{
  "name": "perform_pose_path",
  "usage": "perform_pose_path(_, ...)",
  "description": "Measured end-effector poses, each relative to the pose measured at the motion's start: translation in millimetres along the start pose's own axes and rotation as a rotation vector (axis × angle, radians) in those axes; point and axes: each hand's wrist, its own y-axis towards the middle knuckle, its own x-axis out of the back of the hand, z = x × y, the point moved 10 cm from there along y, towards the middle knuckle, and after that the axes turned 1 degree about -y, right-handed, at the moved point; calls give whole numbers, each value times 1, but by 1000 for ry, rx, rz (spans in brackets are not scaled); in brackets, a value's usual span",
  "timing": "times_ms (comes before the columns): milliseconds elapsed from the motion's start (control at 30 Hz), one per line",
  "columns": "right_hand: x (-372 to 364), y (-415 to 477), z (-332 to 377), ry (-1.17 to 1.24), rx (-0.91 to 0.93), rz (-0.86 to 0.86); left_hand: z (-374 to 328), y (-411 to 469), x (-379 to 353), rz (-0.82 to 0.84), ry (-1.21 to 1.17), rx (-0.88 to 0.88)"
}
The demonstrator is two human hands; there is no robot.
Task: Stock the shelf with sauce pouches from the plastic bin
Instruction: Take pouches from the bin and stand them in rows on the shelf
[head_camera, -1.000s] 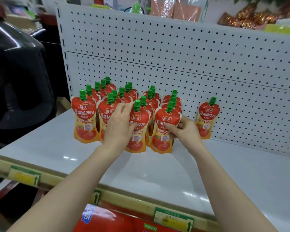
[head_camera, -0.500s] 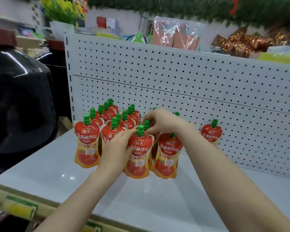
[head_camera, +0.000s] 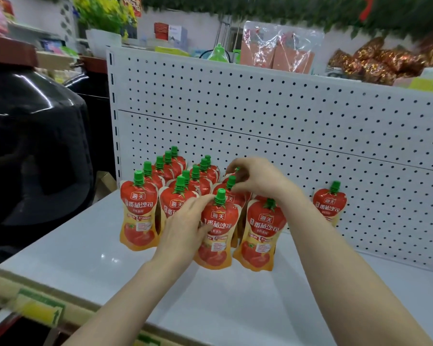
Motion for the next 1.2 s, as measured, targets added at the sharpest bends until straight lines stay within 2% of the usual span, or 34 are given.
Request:
perform_pose_path(67, 20, -21, 3, 164, 36, -168, 2, -2, -1, -5, -37, 6)
perform_pose_path(100, 24, -33, 6, 228, 50, -197, 3, -3, -1, -15, -54, 5)
perform_pose_path(167, 12, -51, 15, 265, 78, -114, 4, -7, 0, -55, -94, 4)
perform_pose_path(233, -8, -57, 18, 80, 105, -53, 8, -16, 2, -107, -136, 21)
perform_pose_path(333, -16, -56, 19, -148, 112, -124, 16, -33, -1, -156, -179, 53)
perform_pose_path(633, -13, -61, 19, -171, 116, -170, 32, -57, -34, -81, -200, 130)
perform_pose_path(700, -6, -66, 11, -78, 96, -216, 33, -56, -34, -79, -211, 135)
perform_pose_path(833, 19, -89, -26, 34, -21, -411, 37, -56, -34, -69, -233, 169)
perform_pose_path(1000, -7, -109, -79, 248, -247, -251, 39, -57, -36, -71, -213, 172)
perform_pose_path(1100, -25, -113, -88, 473, -256, -218, 38, -57, -38, -78, -176, 175)
perform_pose_path(1200, -31, -113, -98, 577, -273, -242, 36, -57, -38, -86, -170, 185)
